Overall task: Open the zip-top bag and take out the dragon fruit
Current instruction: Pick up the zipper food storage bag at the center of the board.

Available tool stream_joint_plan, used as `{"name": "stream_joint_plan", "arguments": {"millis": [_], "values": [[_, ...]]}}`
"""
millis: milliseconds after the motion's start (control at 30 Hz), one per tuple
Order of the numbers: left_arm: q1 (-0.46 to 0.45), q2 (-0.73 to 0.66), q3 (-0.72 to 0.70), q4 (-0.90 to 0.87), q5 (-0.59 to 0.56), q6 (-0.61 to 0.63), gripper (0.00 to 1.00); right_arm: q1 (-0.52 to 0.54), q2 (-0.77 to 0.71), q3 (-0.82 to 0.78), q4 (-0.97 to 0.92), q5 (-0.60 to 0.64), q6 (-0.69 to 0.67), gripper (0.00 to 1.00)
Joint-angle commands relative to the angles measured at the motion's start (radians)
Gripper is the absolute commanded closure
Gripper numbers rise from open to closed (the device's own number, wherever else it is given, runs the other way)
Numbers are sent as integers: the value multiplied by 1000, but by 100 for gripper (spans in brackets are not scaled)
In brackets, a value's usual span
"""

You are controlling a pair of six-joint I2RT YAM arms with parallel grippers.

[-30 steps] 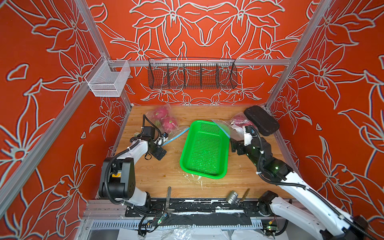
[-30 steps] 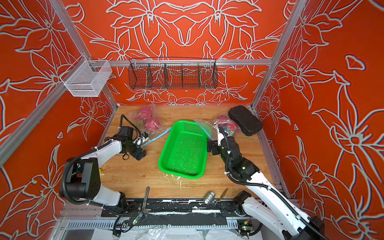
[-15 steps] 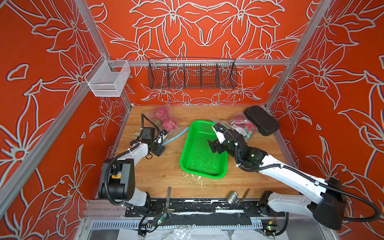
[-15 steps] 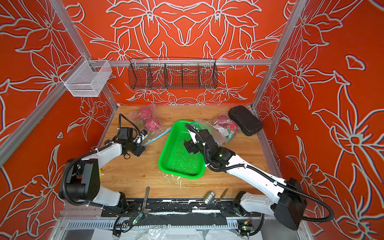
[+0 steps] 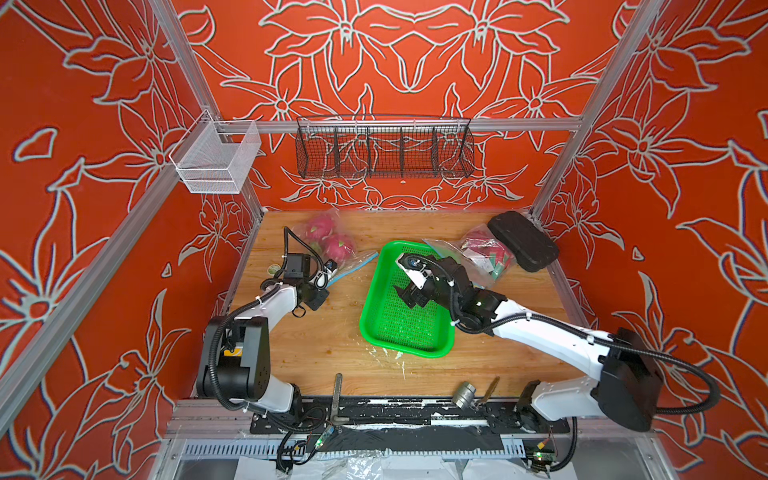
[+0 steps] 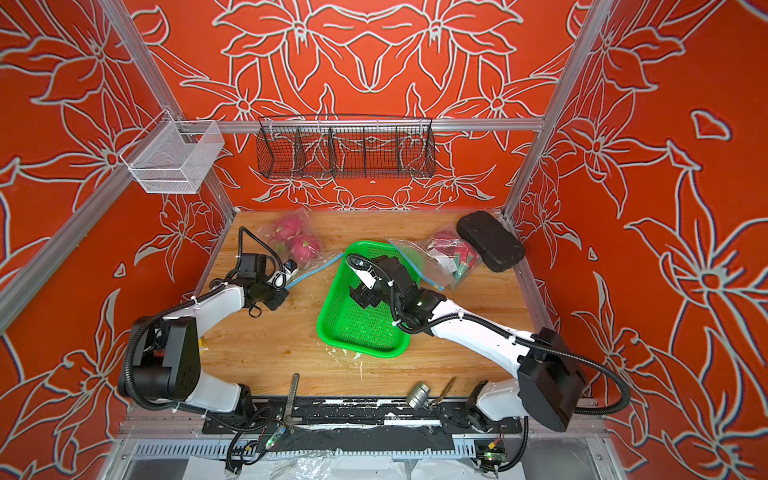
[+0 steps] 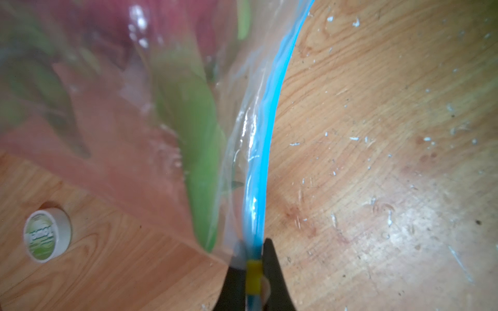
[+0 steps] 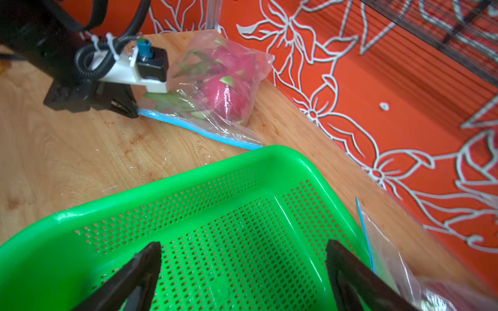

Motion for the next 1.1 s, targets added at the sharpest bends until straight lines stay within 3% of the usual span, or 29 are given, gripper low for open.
{"name": "stream_joint_plan", "arguments": {"millis": [0,200,467,733,1067], "values": [[0,-96,45,-99,21,-1,100,7,52,51,111,-135,-148,3],[0,-219,124,-269,71,-36,100,38,130,130,118,-300,-313,3],[0,-337,195,-366,12,-96,100,81,233,307,-45,-370,-439,3],[0,-447,212,-418,17,-127,100,109,337,397,-109,-484,-418,7],[0,-451,218,-449,-4,-159,100,145,488,366,201,-364,-302,11]]}}
